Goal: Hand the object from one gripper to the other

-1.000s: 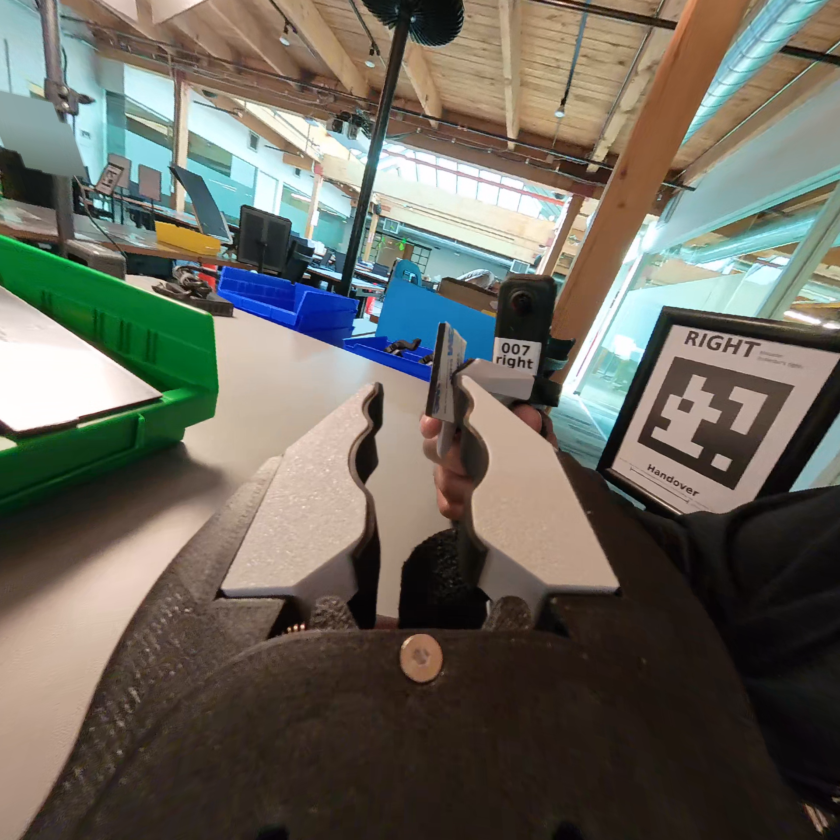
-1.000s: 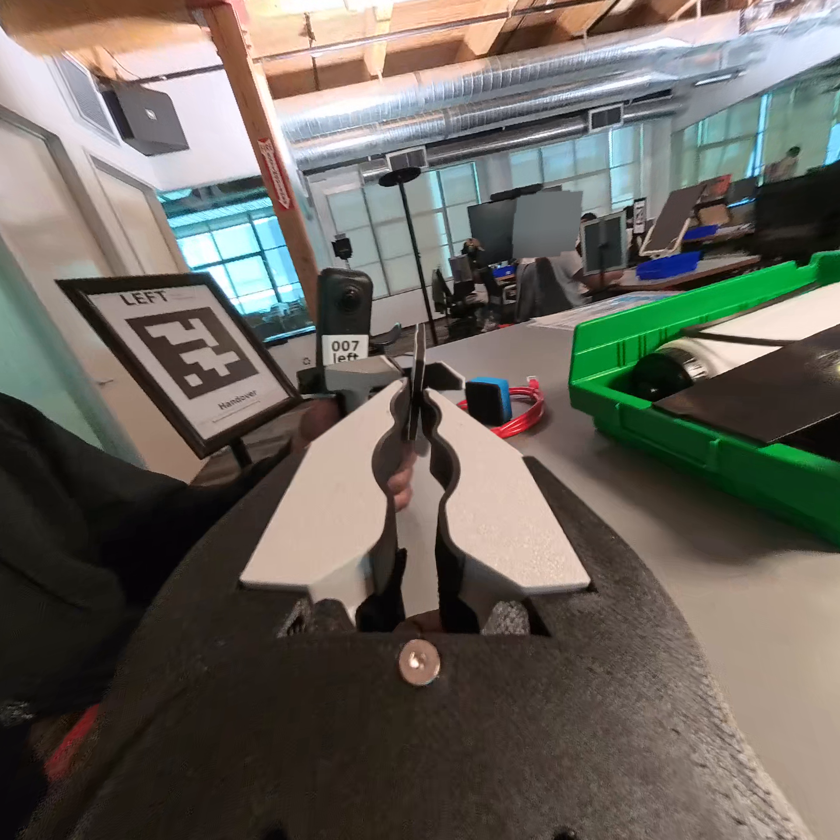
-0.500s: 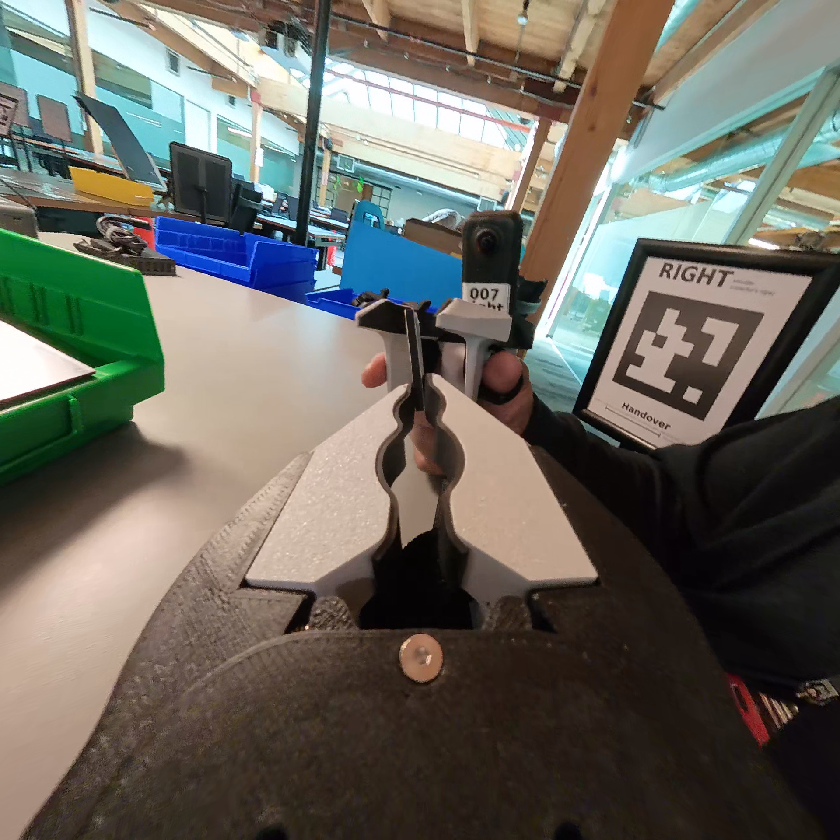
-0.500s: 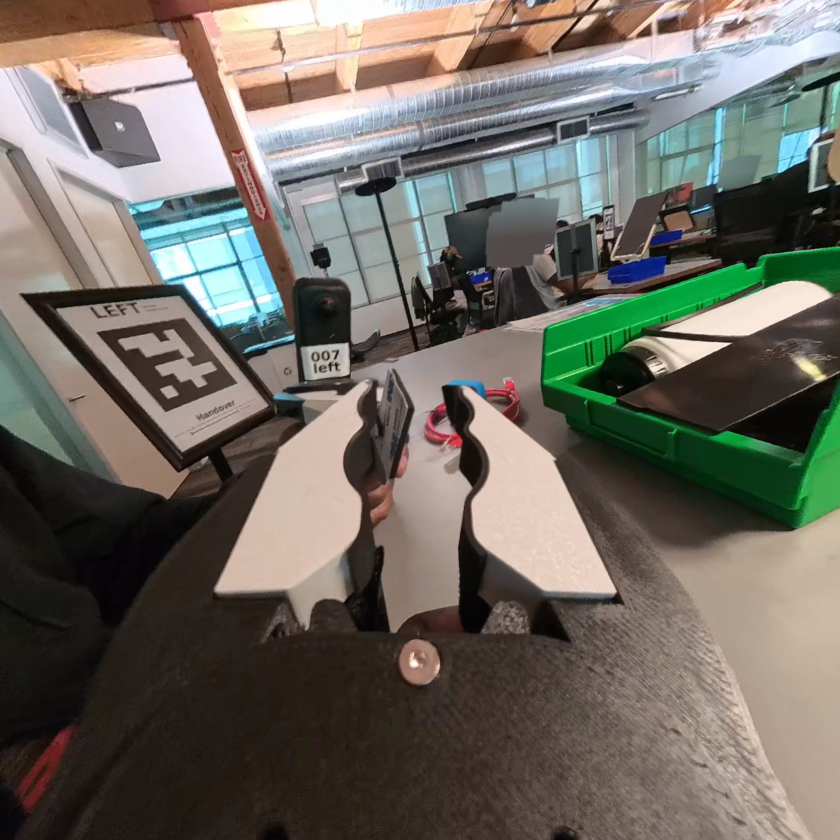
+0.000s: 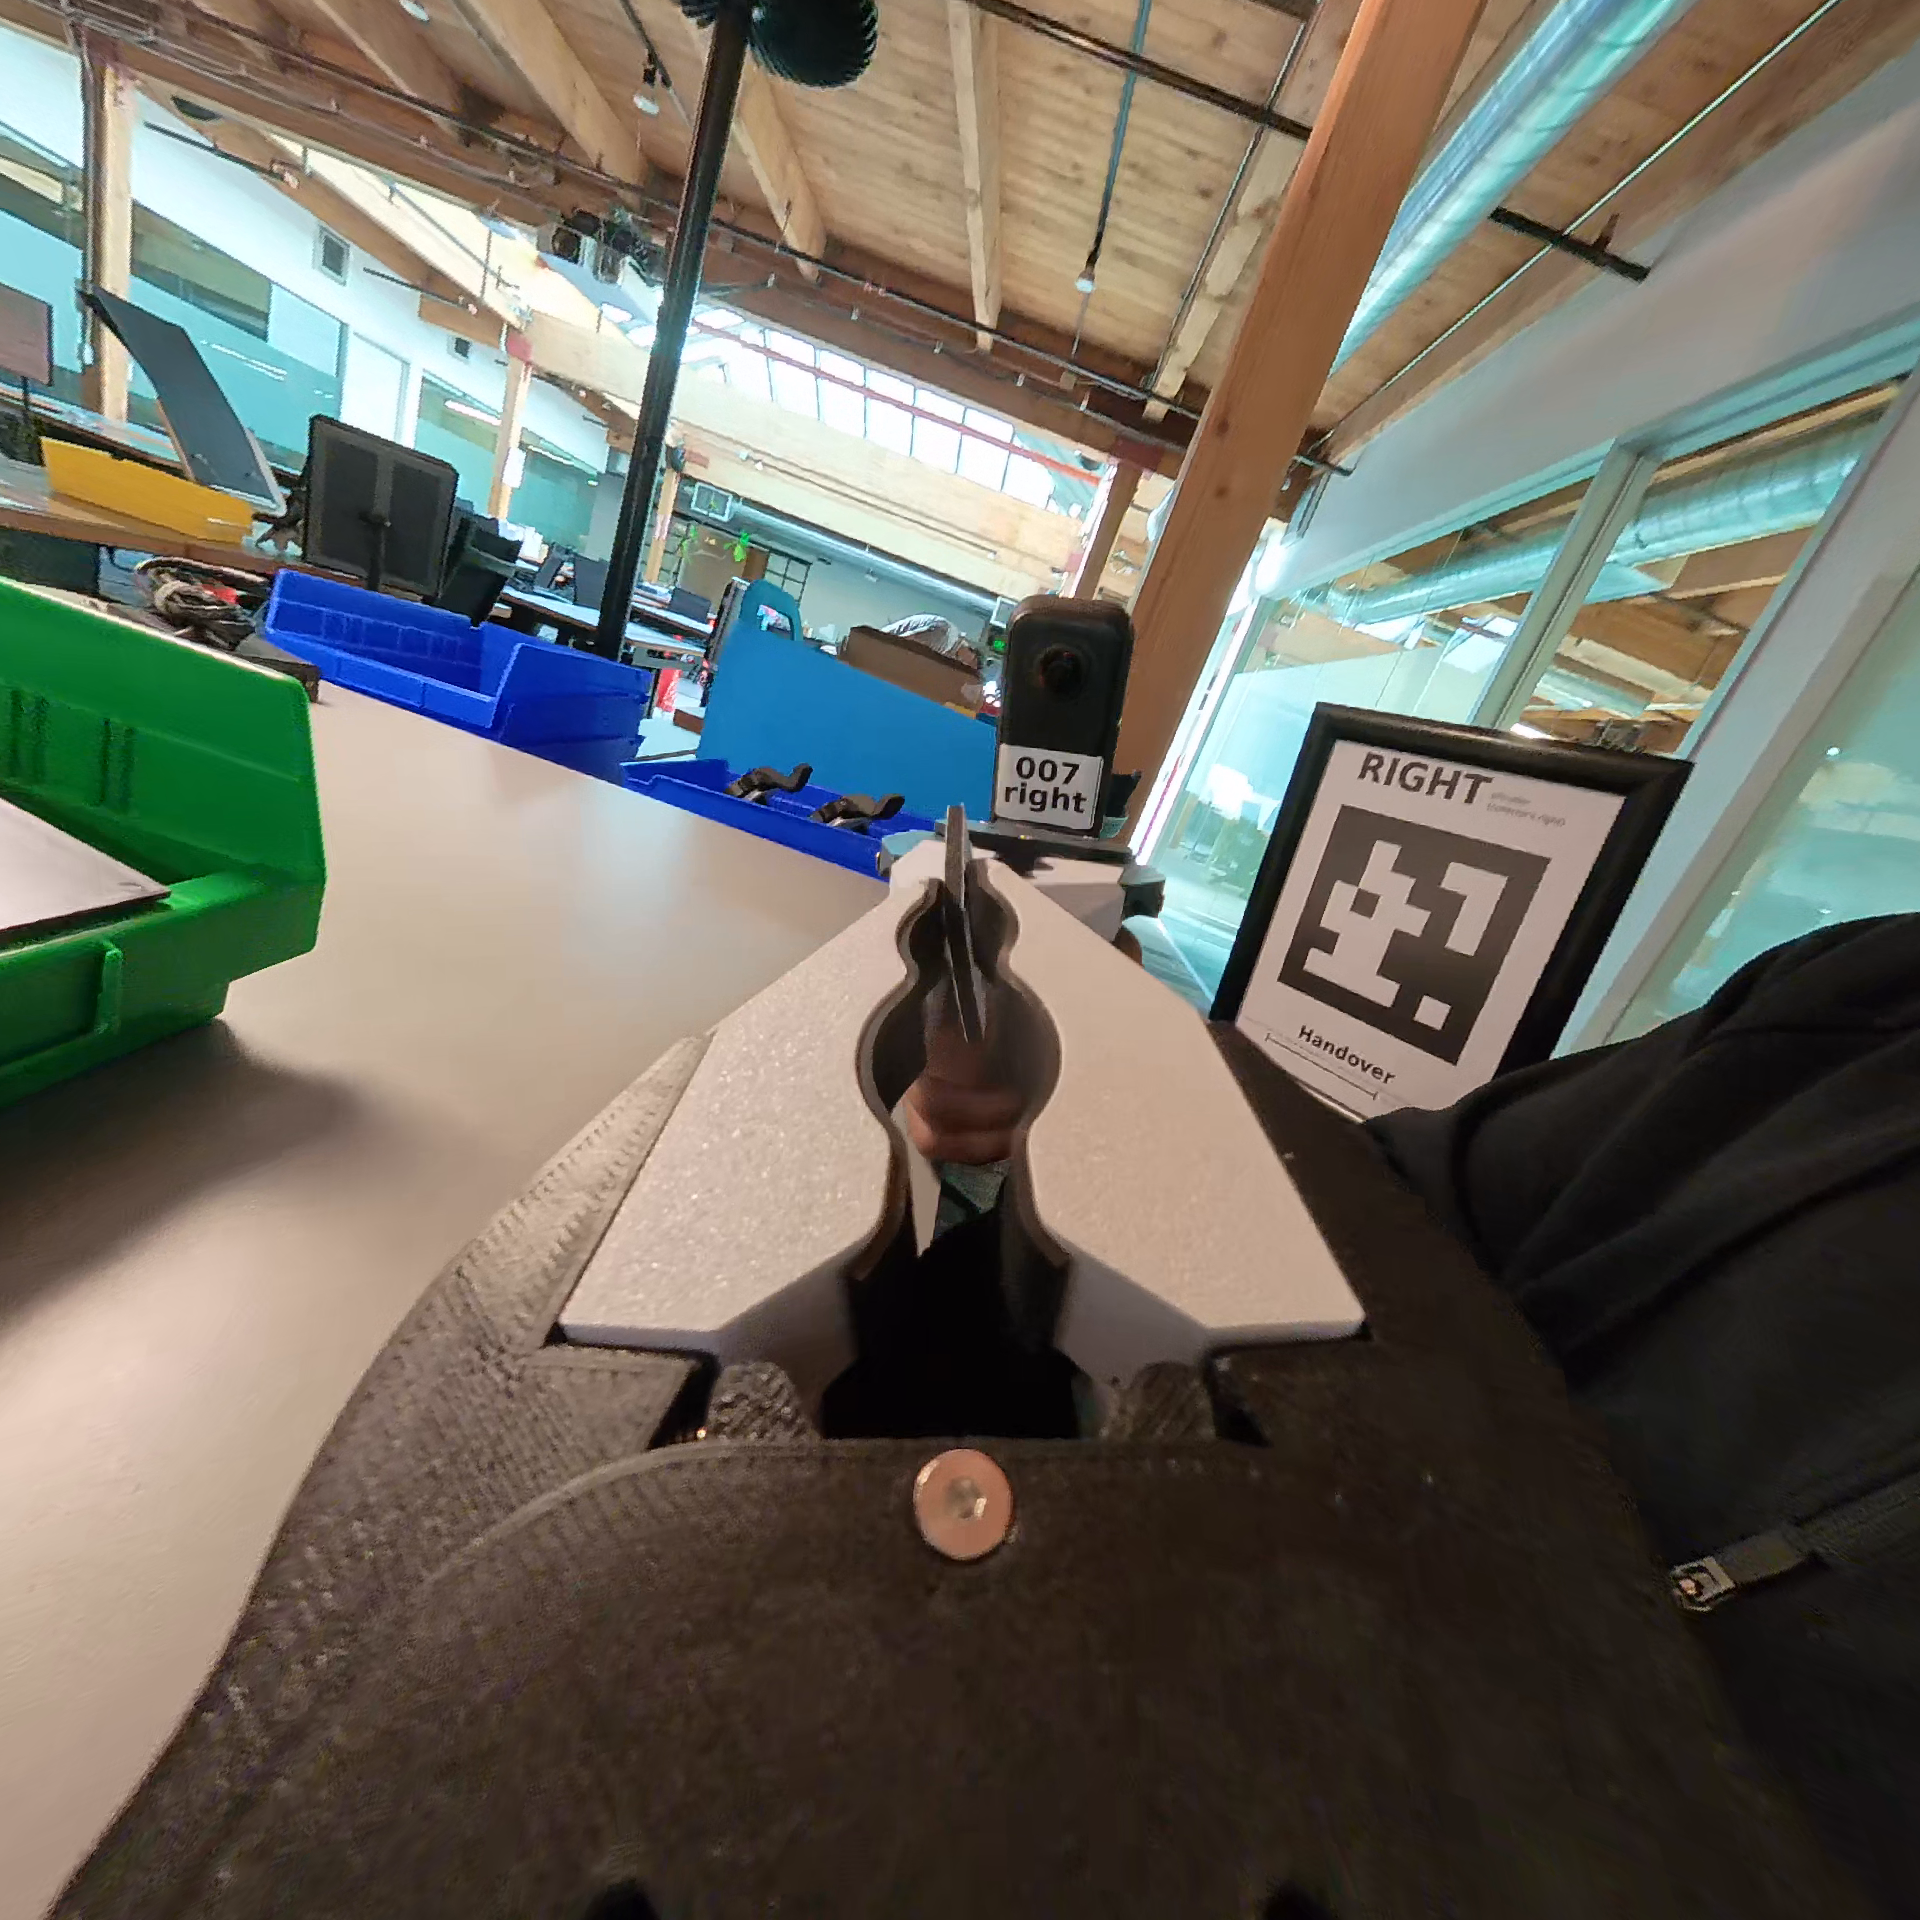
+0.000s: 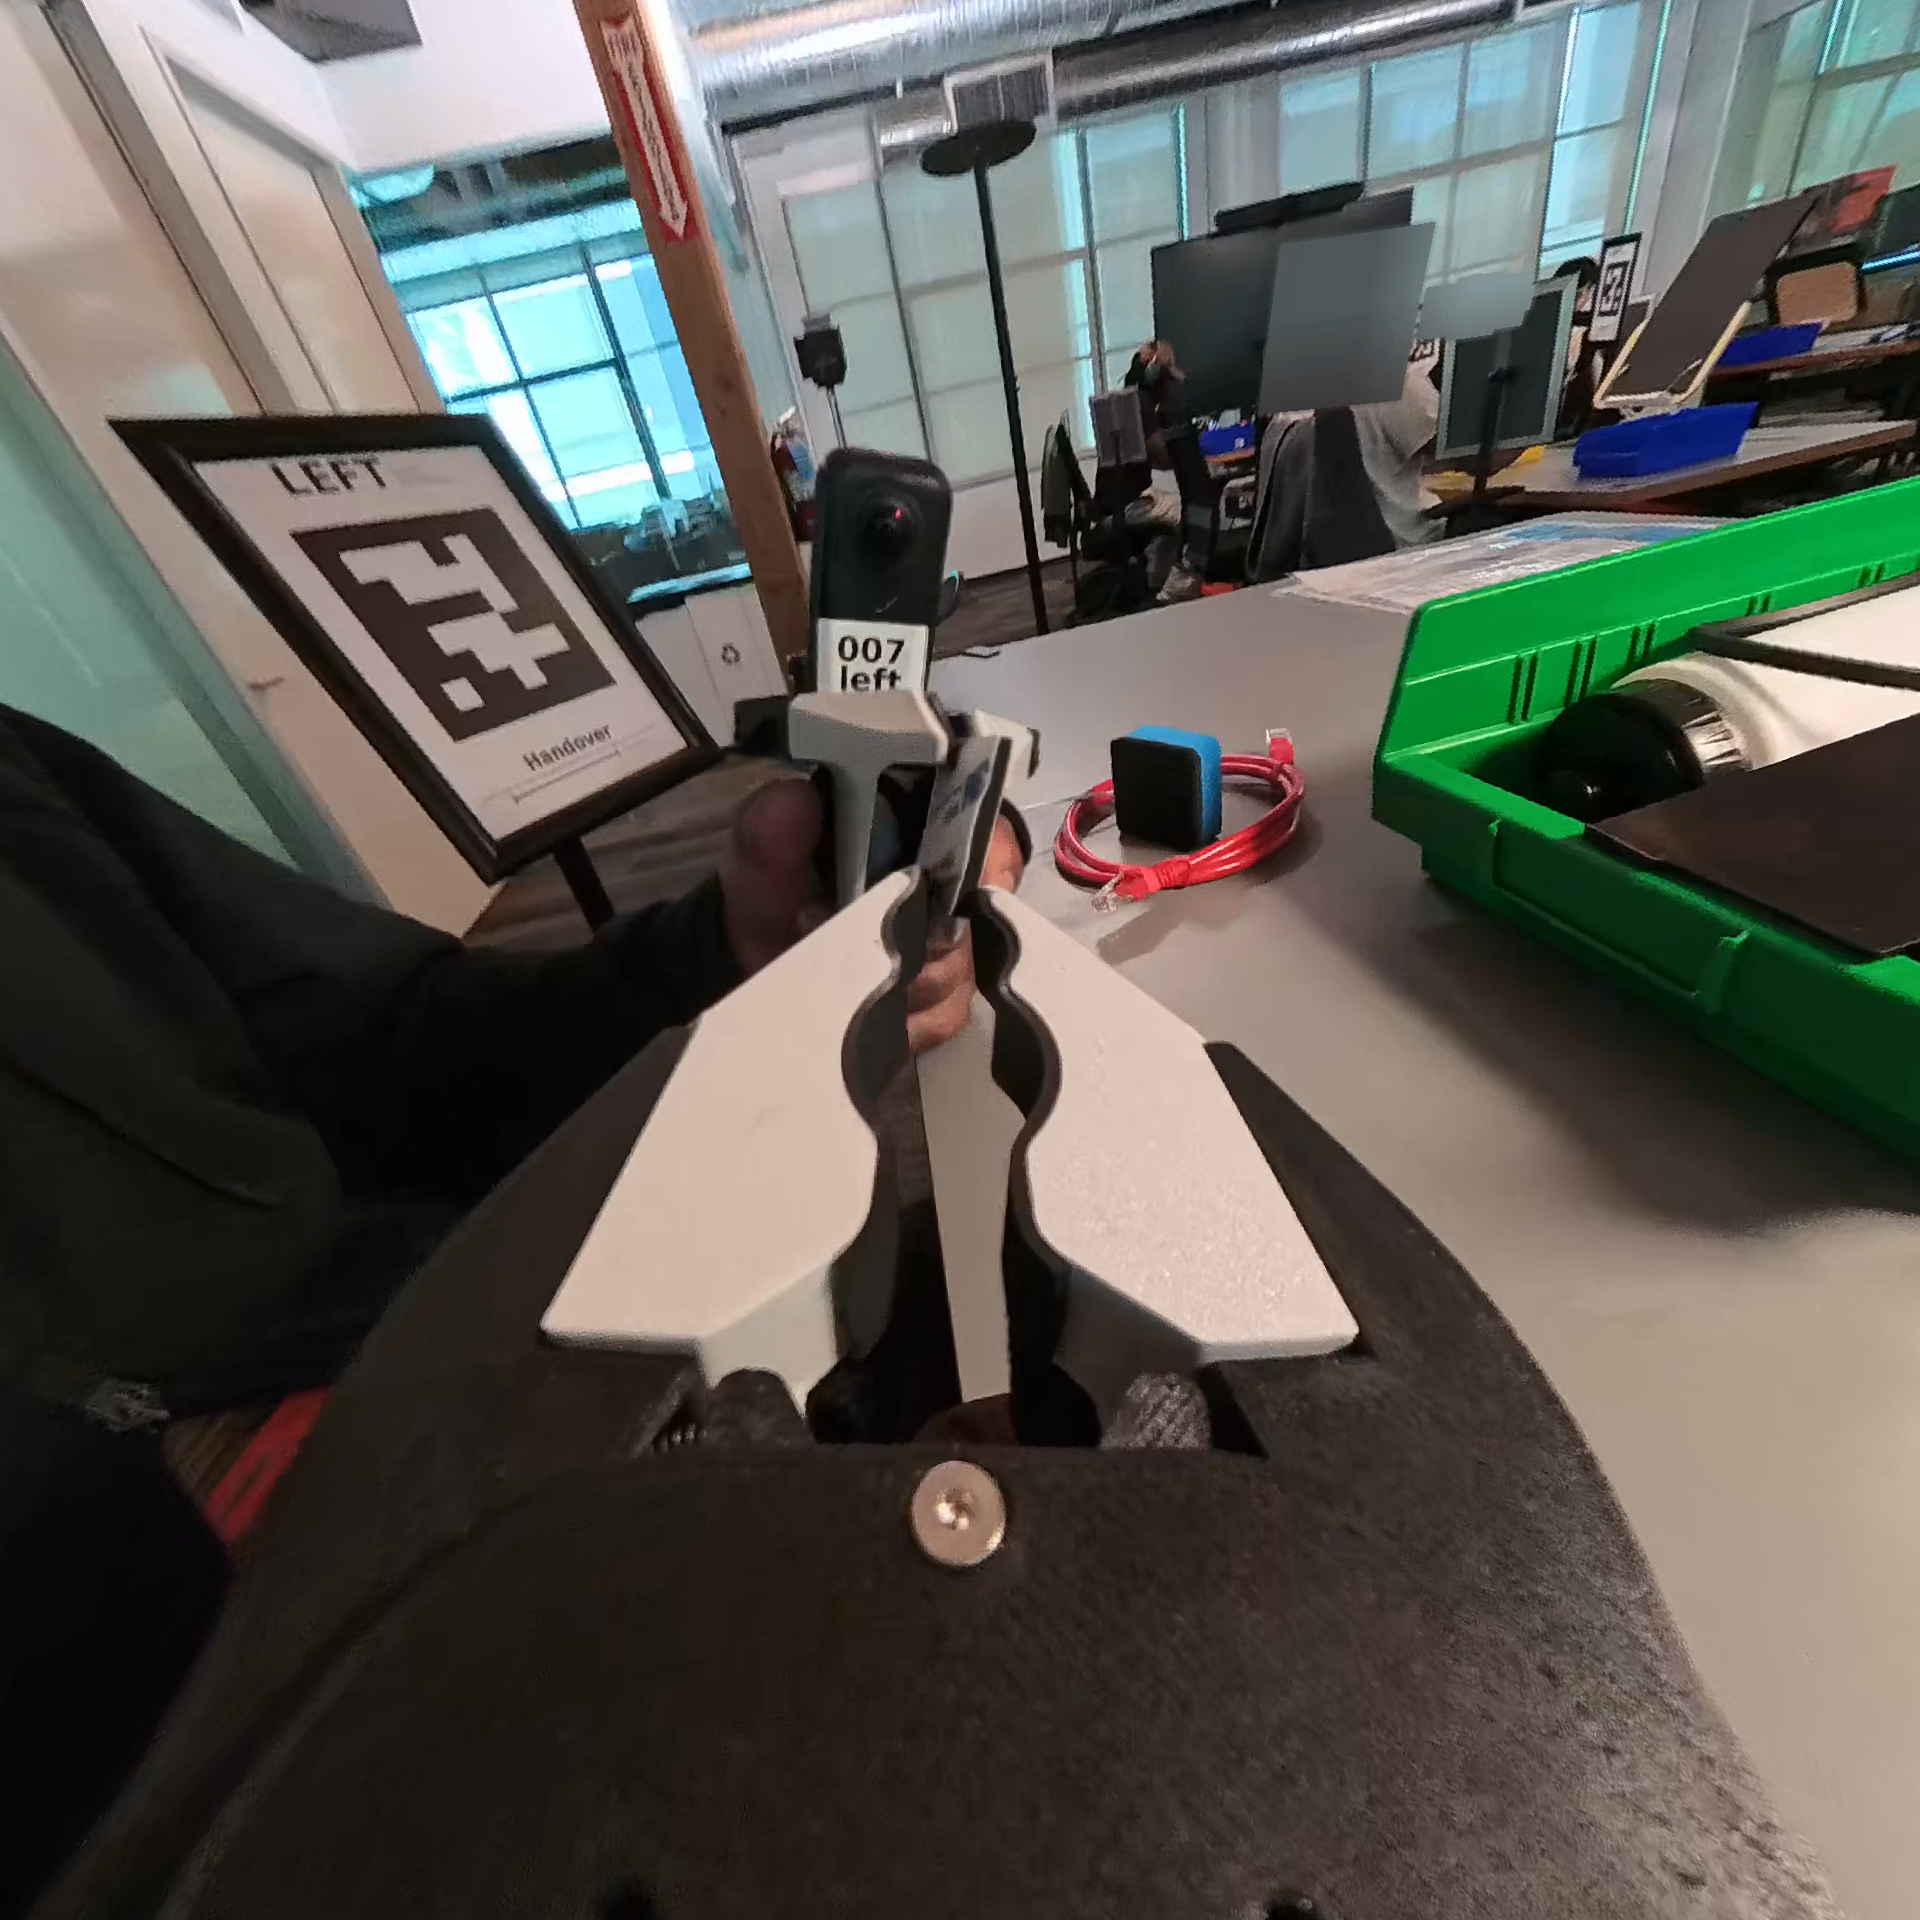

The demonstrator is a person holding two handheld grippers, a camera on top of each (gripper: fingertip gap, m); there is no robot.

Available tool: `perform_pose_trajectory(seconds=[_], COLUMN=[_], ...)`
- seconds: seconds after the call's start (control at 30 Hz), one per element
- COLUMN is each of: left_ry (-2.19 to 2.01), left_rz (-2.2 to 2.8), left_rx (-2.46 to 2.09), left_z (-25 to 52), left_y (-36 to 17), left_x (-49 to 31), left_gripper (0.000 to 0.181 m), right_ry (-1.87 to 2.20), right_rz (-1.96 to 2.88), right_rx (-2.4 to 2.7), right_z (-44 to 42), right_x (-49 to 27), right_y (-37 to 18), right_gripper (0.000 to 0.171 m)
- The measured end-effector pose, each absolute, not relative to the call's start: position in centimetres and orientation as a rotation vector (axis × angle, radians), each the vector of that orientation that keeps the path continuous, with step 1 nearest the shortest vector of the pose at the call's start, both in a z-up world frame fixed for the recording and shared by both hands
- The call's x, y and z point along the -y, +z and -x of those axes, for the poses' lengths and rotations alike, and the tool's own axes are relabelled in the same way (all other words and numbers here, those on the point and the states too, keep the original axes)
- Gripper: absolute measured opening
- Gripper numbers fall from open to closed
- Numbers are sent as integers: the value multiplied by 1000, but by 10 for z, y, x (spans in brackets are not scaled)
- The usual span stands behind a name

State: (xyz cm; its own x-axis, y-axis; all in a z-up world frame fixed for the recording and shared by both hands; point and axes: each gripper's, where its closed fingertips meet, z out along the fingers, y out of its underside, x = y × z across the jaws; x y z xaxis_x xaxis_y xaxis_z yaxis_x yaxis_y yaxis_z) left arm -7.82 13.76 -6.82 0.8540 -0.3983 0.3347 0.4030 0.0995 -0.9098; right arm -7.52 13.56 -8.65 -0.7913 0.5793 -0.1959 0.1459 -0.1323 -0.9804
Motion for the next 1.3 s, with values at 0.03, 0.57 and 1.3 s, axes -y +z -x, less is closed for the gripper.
perform_pose_trajectory(seconds=[0.03, 0.57, 1.3], left_ry=[-597, -544, -574], left_rz=[1341, 1400, 1372], left_rx=[5, 26, -32], left_z=[79, 79, 71], left_y=[-68, -77, -73], left_x=[-137, -145, -140], left_gripper=[4, 34, 4], right_ry=[1974, 2191, 1998], right_rz=[801, 811, 792], right_rx=[1839, 1580, 1728], right_z=[75, 80, 76], right_x=[-136, -142, -147], right_y=[-87, -59, -73], right_gripper=[12, 4, 13])
